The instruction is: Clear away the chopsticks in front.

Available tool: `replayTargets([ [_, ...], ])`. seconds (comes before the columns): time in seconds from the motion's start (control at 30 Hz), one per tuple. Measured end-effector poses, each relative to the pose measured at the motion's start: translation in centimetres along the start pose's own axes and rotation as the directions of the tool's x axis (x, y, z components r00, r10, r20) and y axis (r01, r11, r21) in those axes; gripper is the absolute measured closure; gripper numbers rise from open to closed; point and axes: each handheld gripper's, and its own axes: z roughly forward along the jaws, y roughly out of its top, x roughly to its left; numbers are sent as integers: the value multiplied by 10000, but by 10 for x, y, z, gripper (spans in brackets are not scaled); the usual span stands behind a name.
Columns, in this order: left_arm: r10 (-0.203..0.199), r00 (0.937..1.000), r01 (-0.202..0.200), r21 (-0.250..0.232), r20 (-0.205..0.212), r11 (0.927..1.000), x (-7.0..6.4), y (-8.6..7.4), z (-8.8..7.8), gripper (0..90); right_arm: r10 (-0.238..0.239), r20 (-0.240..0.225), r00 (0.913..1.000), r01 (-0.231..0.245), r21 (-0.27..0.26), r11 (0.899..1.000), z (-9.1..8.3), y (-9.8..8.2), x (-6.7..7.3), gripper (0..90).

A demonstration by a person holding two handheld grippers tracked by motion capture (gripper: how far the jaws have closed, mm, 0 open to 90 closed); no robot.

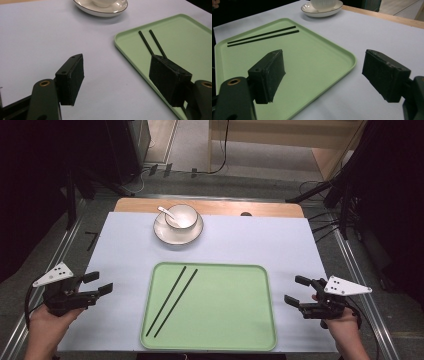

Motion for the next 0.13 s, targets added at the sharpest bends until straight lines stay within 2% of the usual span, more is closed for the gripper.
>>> replayTargets([
  [0.13,27,10000,-27,-74,0,10000,-1,0,1,278,-16,-17,10000,16,-5,10000,0,0,0,184],
])
